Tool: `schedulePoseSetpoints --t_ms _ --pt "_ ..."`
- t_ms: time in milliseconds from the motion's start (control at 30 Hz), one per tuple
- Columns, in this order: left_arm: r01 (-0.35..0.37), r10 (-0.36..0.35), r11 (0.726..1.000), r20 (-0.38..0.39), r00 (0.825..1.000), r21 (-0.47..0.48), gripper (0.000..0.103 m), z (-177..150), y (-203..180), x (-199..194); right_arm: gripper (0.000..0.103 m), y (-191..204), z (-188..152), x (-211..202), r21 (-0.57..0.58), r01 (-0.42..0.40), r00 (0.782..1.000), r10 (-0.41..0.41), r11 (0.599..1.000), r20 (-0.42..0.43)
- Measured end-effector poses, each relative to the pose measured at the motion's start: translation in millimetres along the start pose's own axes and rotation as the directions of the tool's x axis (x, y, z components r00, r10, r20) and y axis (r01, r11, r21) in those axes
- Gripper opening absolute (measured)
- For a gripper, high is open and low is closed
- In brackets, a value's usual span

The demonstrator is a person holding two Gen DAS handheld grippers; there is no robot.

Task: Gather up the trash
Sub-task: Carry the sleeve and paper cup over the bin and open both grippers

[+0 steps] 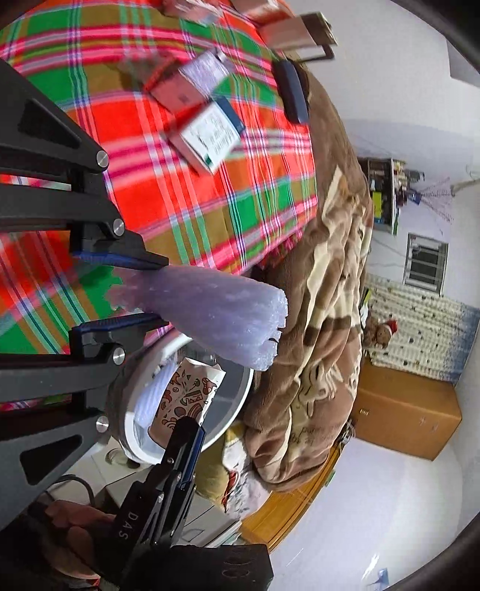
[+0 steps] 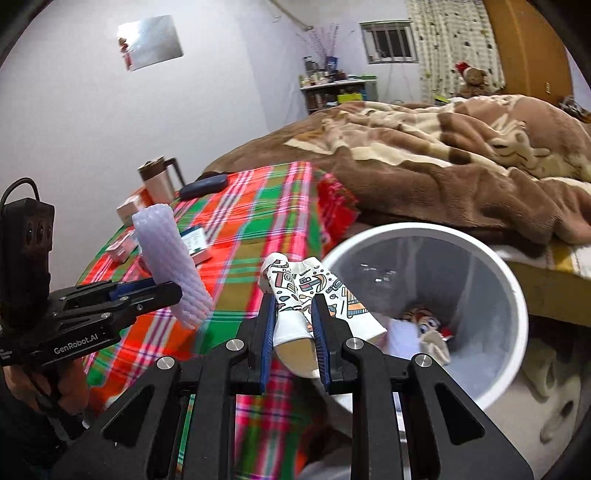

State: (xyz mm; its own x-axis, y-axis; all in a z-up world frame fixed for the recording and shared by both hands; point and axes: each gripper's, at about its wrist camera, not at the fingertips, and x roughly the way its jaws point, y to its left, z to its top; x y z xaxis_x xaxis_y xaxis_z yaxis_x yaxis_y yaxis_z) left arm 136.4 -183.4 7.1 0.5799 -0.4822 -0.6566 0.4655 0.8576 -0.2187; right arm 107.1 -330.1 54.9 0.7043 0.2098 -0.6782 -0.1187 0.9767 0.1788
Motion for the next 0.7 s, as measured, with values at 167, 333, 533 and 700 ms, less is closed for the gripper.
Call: schedulePoseSetpoints --t_ms 167,333,533,700 --pt "0.033 -0.032 0.999 -0.01 0.999 0.03 0.024 8 -19 14 0.02 -17 0 -6 0.034 0.036 0.999 -0.036 0.999 0.011" --pt "0.063 -0.061 0.997 -0.026 0.998 0.048 0.024 14 -35 28 0.02 -31 0 -8 0.062 0.065 0.998 -0.066 0.996 0.018" --pt "0.098 -0.095 0.993 -0.047 0.994 0.063 0.024 20 -49 47 0.02 -47 -5 -9 0.098 0.092 0.996 -0.093 0.991 0.011" --pt "0.135 -0.129 0.988 -0.075 0.989 0.077 0.024 19 -62 64 0.02 -59 -8 -8 0.125 0.111 0.994 -0.112 0.986 -0.003"
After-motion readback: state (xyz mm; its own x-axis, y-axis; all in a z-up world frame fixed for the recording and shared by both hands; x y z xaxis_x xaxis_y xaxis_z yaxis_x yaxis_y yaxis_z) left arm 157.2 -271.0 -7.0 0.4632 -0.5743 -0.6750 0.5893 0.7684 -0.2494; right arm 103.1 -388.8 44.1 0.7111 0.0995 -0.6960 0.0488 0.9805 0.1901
